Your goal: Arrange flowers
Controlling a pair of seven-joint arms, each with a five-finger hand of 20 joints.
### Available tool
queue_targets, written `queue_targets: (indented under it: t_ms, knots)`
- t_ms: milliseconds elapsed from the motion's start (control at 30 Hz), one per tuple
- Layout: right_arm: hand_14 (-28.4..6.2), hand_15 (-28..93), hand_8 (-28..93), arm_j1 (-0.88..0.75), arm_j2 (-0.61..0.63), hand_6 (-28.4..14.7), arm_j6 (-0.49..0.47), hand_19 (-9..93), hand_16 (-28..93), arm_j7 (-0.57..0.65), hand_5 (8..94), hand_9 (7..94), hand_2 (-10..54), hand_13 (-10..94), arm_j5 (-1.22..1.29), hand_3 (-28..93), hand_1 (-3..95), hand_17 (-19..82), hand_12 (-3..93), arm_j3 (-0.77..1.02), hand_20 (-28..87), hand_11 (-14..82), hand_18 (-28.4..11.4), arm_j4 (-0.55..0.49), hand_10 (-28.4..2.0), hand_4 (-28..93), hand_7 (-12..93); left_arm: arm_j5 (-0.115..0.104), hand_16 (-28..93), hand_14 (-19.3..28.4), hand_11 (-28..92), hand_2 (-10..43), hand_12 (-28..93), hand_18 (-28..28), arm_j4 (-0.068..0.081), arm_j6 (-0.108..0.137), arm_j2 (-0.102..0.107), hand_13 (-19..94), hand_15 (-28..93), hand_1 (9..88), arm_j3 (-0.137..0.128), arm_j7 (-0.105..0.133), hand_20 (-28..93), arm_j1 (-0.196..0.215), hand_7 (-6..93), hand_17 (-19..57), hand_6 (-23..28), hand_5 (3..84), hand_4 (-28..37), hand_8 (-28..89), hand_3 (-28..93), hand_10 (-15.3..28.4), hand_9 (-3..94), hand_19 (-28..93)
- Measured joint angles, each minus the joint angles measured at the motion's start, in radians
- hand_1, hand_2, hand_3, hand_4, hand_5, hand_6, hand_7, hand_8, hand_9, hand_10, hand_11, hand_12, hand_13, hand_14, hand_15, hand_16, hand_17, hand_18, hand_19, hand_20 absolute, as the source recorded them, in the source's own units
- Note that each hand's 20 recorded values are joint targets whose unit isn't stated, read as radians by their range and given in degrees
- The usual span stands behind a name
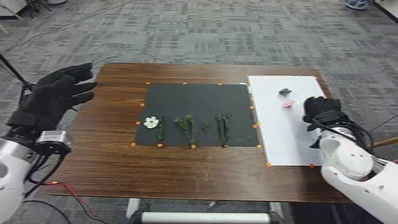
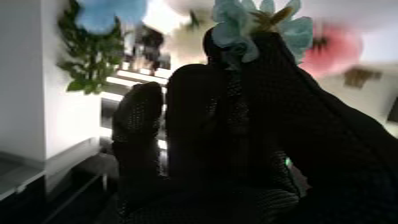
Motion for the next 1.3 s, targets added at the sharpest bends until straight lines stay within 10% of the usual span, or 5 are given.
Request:
queue_targets:
  t_ms: [267, 533, 833, 1100, 1300]
  knots:
    - [-2.3, 63, 2, 0.240, -0.017, 3.9, 0.197, 80, 51, -0.052, 68.2, 81.2, -9.5, 66, 0.001, 87, 50.2, 31, 54.0, -0.321, 55, 23.2, -19.4, -0.031, -4.1, -28, 53, 0.000, -9, 14.7, 26, -5.7, 12, 20.6, -0.001, 0.005, 0.000, 13, 43, 25.4, -0.004, 0.000, 6, 0.001, 24.0, -8.2, 2.9, 26.6, -27.7, -11, 69, 11.1, 20.0, 40]
    - [-2.8, 64, 1, 0.491, -0.275, 3.8, 0.192, 80, 50, -0.193, 68.4, 81.4, -9.5, 66, 0.087, 86, 50.7, 31, 53.4, -0.465, 55, 22.5, -19.4, 0.074, -4.0, -28, 53, -0.001, -9, 14.8, 27, -6.0, 12, 20.7, 0.016, 0.002, 0.018, 13, 43, 25.3, 0.043, -0.004, 6, -0.040, 24.7, -8.0, 2.8, 26.8, -27.8, -12, 70, 11.4, 20.2, 41]
    - [-3.5, 66, 0, 0.591, -0.518, 4.4, 0.154, 81, 48, -0.181, 69.7, 82.7, -9.5, 67, 0.103, 85, 51.1, 32, 51.6, -0.517, 55, 21.2, -19.4, 0.076, -3.6, -28, 52, -0.001, -10, 14.9, 28, -6.0, 11, 20.8, 0.034, 0.001, 0.042, 13, 44, 25.2, 0.083, -0.010, 6, -0.094, 25.1, -8.0, 2.9, 26.9, -28.0, -12, 70, 11.4, 20.4, 41]
    - [-3.7, 67, -1, 0.591, -0.659, 4.6, 0.071, 81, 49, -0.039, 70.9, 83.6, -9.5, 67, 0.069, 85, 51.2, 32, 51.2, -0.637, 55, 19.6, -19.7, 0.128, -3.2, -28, 50, -0.001, -10, 14.7, 27, -5.9, 11, 20.8, 0.029, 0.001, 0.047, 13, 44, 25.3, 0.064, -0.007, 6, -0.090, 24.2, -8.1, 2.7, 26.6, -27.7, -12, 70, 11.2, 20.1, 41]
    - [-3.7, 67, -1, 0.619, -0.773, 4.6, 0.098, 81, 49, -0.019, 70.8, 83.6, -9.5, 67, 0.091, 85, 51.3, 32, 51.1, -0.742, 55, 18.8, -19.6, 0.304, -3.2, -28, 50, -0.001, -9, 14.6, 25, -5.7, 12, 20.8, 0.050, 0.000, 0.066, 13, 42, 25.4, 0.113, -0.009, 6, -0.126, 23.2, -8.0, 2.7, 26.6, -27.6, -11, 69, 11.0, 20.2, 40]
